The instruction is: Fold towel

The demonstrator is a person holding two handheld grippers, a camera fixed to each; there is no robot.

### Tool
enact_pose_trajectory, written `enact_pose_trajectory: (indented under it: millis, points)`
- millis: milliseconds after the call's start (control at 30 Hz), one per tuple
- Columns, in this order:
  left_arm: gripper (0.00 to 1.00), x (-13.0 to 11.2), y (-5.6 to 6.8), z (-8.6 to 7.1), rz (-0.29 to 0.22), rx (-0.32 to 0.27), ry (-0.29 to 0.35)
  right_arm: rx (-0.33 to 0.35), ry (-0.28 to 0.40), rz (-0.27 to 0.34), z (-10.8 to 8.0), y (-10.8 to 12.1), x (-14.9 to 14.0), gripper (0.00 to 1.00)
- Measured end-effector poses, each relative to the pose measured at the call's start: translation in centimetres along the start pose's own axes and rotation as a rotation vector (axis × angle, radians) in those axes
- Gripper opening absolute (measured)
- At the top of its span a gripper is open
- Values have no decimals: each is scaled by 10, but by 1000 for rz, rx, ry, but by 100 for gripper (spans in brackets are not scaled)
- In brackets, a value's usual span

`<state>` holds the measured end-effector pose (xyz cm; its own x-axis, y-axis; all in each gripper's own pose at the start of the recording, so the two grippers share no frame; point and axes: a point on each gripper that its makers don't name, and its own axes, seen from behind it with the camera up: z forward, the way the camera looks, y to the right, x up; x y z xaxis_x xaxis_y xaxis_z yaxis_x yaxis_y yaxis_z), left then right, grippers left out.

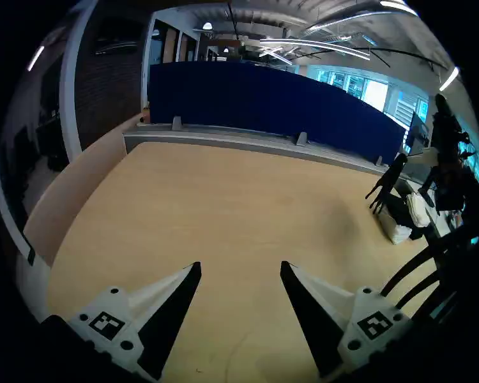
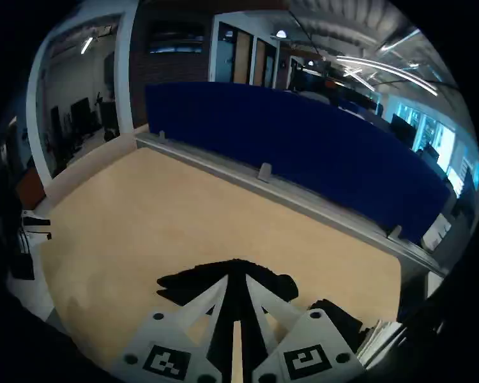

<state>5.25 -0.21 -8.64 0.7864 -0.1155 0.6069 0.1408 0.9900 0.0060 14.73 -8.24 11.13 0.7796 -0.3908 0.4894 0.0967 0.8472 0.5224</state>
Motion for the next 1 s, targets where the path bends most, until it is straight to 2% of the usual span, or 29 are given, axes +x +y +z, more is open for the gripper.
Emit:
enact_pose_trajectory:
  millis: [300, 733, 1000]
  points:
    - [92, 0, 5, 3, 3, 8, -5, -40, 8, 36, 3, 52, 8, 4]
    - [92, -6, 1, 0, -13, 36, -18, -127, -15, 70, 11, 133, 11, 4]
    - [92, -5, 5, 2, -11, 42, -21, -155, -20, 88, 19, 163, 14, 4]
